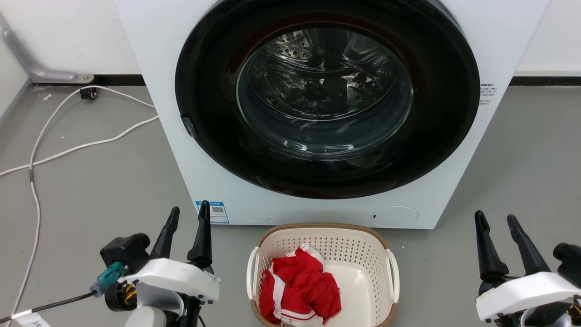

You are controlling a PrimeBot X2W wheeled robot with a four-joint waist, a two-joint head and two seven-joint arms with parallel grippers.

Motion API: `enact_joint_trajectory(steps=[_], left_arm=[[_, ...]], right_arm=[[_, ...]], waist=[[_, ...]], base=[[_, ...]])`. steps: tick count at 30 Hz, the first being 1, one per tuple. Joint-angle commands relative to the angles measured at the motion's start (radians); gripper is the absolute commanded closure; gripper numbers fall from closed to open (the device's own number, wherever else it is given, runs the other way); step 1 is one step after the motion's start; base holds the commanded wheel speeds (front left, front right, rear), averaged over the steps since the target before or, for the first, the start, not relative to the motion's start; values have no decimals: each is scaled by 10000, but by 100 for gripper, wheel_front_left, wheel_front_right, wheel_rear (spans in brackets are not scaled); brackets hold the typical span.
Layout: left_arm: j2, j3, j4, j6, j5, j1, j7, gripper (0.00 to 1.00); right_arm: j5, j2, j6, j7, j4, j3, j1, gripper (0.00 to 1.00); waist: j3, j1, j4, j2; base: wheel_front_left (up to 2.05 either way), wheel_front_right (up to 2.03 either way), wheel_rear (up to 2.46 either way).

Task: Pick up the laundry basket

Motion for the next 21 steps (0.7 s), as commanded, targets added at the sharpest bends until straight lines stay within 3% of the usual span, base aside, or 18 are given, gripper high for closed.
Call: enact_joint_trajectory(steps=[1, 21], left_arm=[[86, -34, -50, 55, 293, -186, -95, 0], [69, -275, 150, 184, 1996, -287, -532, 0]], right_arm=[[-339, 23, 0, 2, -210, -21, 10, 0], [-2052, 49, -1, -162, -629, -90, 283, 0]], waist=[[6, 0, -5, 0], [37, 0, 63, 0]], base=[[0, 0, 0], [0, 0, 0]])
